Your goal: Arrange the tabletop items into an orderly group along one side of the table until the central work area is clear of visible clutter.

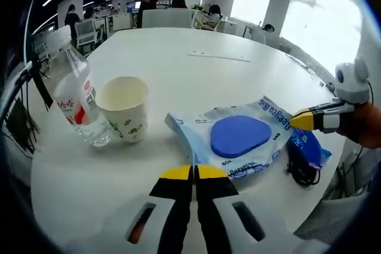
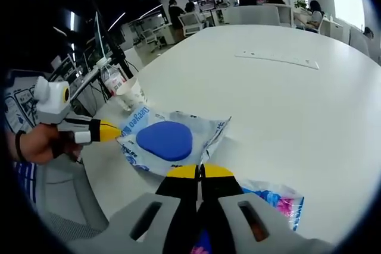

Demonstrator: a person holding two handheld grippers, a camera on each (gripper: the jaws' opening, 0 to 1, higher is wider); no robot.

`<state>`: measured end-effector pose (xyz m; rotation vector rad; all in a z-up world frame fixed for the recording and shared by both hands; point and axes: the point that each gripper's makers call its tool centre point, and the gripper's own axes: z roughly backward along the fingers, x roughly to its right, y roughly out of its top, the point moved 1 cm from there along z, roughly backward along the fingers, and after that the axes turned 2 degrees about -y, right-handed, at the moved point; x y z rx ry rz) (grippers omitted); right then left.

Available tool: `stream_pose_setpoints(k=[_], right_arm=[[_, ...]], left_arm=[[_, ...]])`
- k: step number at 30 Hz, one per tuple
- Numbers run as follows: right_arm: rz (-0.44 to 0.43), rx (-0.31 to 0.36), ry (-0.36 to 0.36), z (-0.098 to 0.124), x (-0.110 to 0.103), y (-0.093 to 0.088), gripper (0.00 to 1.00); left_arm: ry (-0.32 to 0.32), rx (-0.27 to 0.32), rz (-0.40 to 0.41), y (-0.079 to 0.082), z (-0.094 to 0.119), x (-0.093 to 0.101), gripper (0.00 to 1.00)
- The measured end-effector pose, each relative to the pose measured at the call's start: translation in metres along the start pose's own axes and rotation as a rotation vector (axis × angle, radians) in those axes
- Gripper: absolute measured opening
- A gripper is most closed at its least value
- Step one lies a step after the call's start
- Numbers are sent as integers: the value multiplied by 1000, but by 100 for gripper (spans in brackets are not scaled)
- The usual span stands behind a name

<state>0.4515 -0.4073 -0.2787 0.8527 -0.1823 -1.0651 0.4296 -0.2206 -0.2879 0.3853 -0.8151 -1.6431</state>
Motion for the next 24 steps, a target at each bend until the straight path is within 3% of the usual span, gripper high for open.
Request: stream_pose_setpoints(k=[11, 24], right_arm=[[-4, 5, 2, -7, 1, 7, 0], [-8, -19, 4, -15, 1, 1, 0]], left_arm=[[3, -12, -23, 5, -5, -7, 0], [9, -25, -22, 1, -10, -12, 0]])
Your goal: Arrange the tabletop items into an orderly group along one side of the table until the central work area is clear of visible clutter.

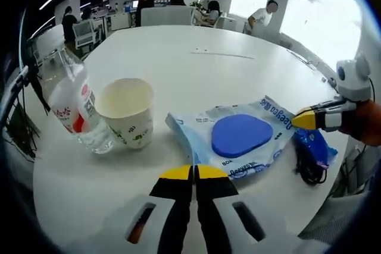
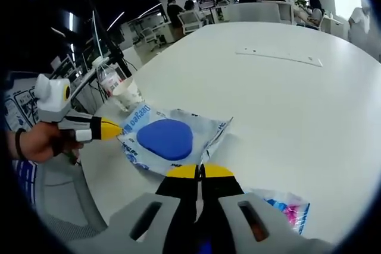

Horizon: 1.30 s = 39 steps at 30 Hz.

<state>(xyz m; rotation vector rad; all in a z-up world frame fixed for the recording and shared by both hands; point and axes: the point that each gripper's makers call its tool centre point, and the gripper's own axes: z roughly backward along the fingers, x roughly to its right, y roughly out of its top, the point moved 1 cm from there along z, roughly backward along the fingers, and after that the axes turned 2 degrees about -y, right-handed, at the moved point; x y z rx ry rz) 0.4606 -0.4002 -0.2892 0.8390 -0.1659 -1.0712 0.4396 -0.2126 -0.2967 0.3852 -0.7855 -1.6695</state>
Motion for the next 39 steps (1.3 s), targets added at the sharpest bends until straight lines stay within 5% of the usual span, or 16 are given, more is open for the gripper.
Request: stream_pose_setpoints(k=[22, 39], right_arm=[[14, -71, 8, -9, 3, -17, 0], [31, -98, 37, -3, 6, -28, 1]], left_arm=[[-13, -60, -15, -16, -18, -7, 0], [-74, -53, -4, -23, -5, -19, 10]])
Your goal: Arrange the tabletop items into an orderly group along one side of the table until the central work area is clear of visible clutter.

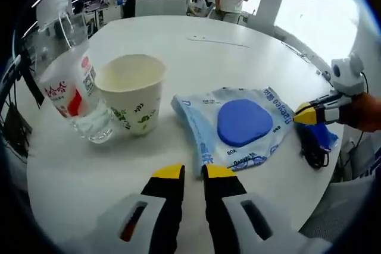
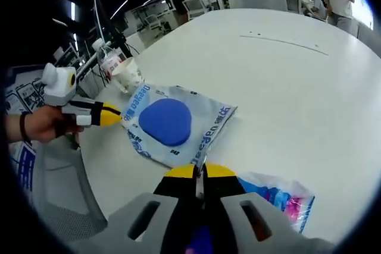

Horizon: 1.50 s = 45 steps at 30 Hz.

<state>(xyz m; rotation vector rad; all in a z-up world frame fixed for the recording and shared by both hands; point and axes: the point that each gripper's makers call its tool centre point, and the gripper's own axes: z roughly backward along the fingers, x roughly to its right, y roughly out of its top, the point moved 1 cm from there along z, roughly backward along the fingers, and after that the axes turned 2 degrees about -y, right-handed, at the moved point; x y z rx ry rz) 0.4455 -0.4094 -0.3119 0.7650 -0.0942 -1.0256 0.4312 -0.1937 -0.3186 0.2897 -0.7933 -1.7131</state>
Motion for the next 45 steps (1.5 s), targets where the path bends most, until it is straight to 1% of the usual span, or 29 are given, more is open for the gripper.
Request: stream_pose_setpoints(k=[2, 5, 7, 8, 10, 14, 16, 19, 32, 39, 45], right_arm=[[-9, -3, 5, 1, 0, -1, 1], [-17, -2, 11, 1, -1, -2, 1], [-14, -7, 10, 0, -2, -3, 0], [-16, -8, 12, -1, -2, -4, 0], [-18, -8, 12, -1, -2, -4, 0], [-24, -7, 11, -2, -1, -3, 0], [-28, -5, 10, -4, 0, -2, 0], [-34, -1, 8, -5, 0, 1, 0], [-62, 13, 4, -21, 1, 22, 0], [-103, 27, 4, -26, 4, 27, 0], [-98, 24, 3, -27, 4, 27, 0]], left_arm=[[-3, 1, 6, -1, 0, -1, 10], [-12, 10, 59, -4, 1, 1, 7], [-11, 13, 55, -4, -1, 2, 4], [-14, 16, 50, -4, 0, 6, 2], [-9, 14, 38, -4, -2, 7, 0], [-3, 19, 58, -3, -4, 4, 0], [2, 29, 97, 0, -6, 2, 0], [11, 31, 101, 2, -6, 1, 0], [64, 50, 134, 24, -16, -18, 0], [84, 59, 157, 26, -16, -22, 0], [92, 67, 166, 26, -16, -23, 0]])
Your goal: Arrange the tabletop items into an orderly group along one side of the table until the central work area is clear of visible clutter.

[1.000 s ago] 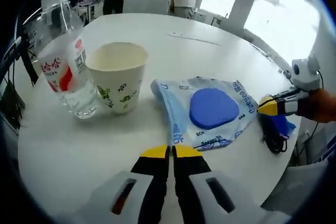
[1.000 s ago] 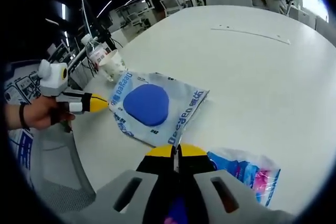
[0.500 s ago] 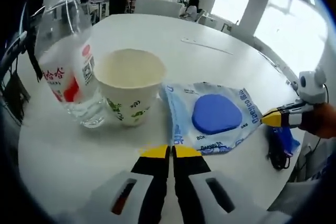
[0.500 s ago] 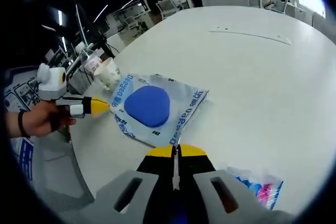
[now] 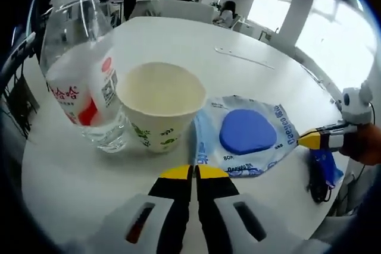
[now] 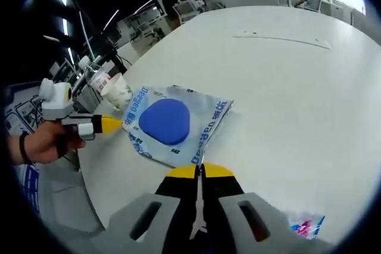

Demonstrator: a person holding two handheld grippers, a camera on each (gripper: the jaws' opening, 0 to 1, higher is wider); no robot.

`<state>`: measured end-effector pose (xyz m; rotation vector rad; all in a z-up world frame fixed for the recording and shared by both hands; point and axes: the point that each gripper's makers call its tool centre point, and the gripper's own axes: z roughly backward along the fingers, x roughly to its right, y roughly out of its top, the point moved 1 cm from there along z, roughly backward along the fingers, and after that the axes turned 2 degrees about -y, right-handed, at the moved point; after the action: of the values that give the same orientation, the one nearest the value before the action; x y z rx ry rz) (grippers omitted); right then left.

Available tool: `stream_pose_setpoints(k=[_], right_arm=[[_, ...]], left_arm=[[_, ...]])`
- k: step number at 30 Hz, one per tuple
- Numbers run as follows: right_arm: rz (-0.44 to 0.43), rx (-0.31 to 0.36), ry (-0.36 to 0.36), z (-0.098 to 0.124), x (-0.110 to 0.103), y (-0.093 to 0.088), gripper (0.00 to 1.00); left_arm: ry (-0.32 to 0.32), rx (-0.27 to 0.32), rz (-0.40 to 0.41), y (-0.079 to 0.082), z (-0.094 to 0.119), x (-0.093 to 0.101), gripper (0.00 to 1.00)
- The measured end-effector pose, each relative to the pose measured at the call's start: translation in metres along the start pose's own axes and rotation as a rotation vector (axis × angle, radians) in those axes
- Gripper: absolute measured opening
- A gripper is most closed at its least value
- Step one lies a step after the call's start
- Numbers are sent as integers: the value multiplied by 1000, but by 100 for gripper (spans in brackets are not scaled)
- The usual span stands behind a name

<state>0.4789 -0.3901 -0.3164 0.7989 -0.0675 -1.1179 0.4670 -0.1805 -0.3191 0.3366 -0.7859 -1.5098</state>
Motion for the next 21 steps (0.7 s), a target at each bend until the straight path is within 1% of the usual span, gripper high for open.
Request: stream_pose_setpoints(k=[4, 11, 16, 21], right_arm=[[-15, 3, 0, -1, 0, -1, 0], [-7, 3, -5, 0, 1, -1, 0], [14, 3, -8, -1, 0, 0, 1], [13, 2, -12, -1, -1, -1, 2]], left_arm=[[0, 1, -2, 0, -1, -1, 0], [4, 3, 0, 1, 0, -2, 0], [1, 7, 9, 2, 1, -5, 3], [10, 7, 2, 2, 4, -8, 7]])
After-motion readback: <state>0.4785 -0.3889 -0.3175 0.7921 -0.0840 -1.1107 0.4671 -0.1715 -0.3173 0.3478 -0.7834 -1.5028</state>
